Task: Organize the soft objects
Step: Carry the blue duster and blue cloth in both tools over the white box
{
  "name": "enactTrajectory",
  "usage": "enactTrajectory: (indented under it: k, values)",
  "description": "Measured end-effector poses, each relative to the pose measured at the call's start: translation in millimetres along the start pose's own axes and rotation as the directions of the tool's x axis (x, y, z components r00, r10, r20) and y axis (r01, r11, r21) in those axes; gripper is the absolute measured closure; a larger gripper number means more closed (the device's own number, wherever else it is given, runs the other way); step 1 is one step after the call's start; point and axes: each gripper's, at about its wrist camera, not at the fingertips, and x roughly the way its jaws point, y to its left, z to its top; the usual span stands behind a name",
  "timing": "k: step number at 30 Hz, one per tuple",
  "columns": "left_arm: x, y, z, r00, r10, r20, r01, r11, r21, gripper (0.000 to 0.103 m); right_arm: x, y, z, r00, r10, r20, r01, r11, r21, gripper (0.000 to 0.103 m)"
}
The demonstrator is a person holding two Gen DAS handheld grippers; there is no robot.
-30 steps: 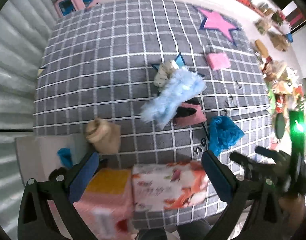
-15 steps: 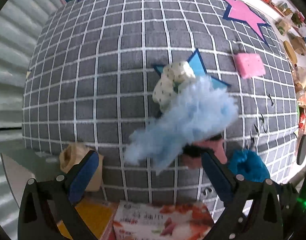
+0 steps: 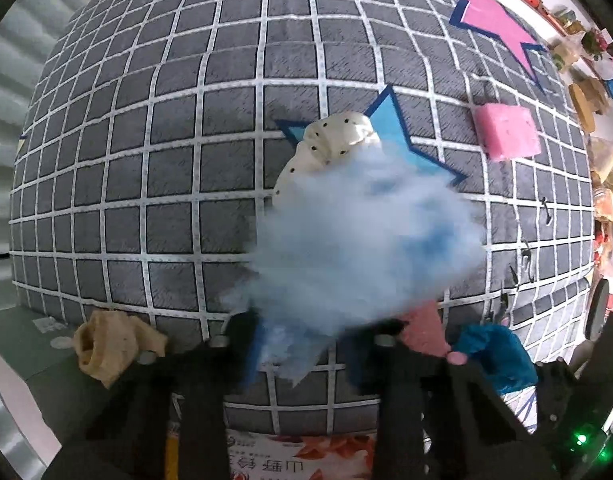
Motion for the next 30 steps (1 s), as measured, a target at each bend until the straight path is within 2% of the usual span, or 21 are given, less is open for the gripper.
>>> enactTrajectory:
  k: [1,2,4,5,6,12,16,22,27,30]
  values:
    - [-2,1,0,1.0,-0.003,0.012,0.003,1.0,-0.002,0.076,-1,2,2,1.0,-0.019,0.01,0.019,1.0,-0.001,0.012]
    - [-5,1,2,1.0,-0.007,0.021,0.008,1.0,-0.004,0.077,-1,4,4,1.0,-0.024,0.018,0.024,1.0,-0.003,0.018]
    - [-16,-3,9,0.999,-0.008,0.042,0.008,1.0,-0.005,0.078,-8,6,8,0.998,-0.045,0.037,0.046,0.999,-0.016,0.039]
    - [-22,-6,10,0.999,-0.009,0.052,0.01,1.0,-0.004,0.078,-11,5,10,0.998,-0.049,0.048,0.051,0.998,-0.025,0.059]
    - [-27,-7,9,0.998,-0.012,0.067,0.012,1.0,0.0,0.078,-13,4,12,0.998,-0.035,0.047,0.036,0.999,-0.024,0.062]
    - [-61,-11,13,0.992,-0.044,0.121,0.041,0.999,0.02,0.078,-27,-11,13,0.999,0.024,0.044,-0.026,0.999,0.026,0.064]
    - [-79,-13,0,0.987,-0.074,0.141,0.067,0.996,0.058,0.078,-37,-19,10,0.998,0.054,0.045,-0.056,0.997,0.058,0.064]
    - [-97,-19,-46,0.984,-0.095,0.15,0.072,0.986,0.15,0.078,-55,-33,1,0.995,0.089,0.055,-0.094,0.992,0.088,0.064]
    - [-106,-29,-80,0.983,-0.081,0.162,0.042,0.973,0.227,0.078,-64,-47,-25,0.993,0.092,0.07,-0.099,0.99,0.098,0.064]
    - [-109,-34,-99,0.984,-0.093,0.151,0.049,0.961,0.273,0.078,-73,-51,-35,0.993,0.091,0.074,-0.099,0.99,0.102,0.064]
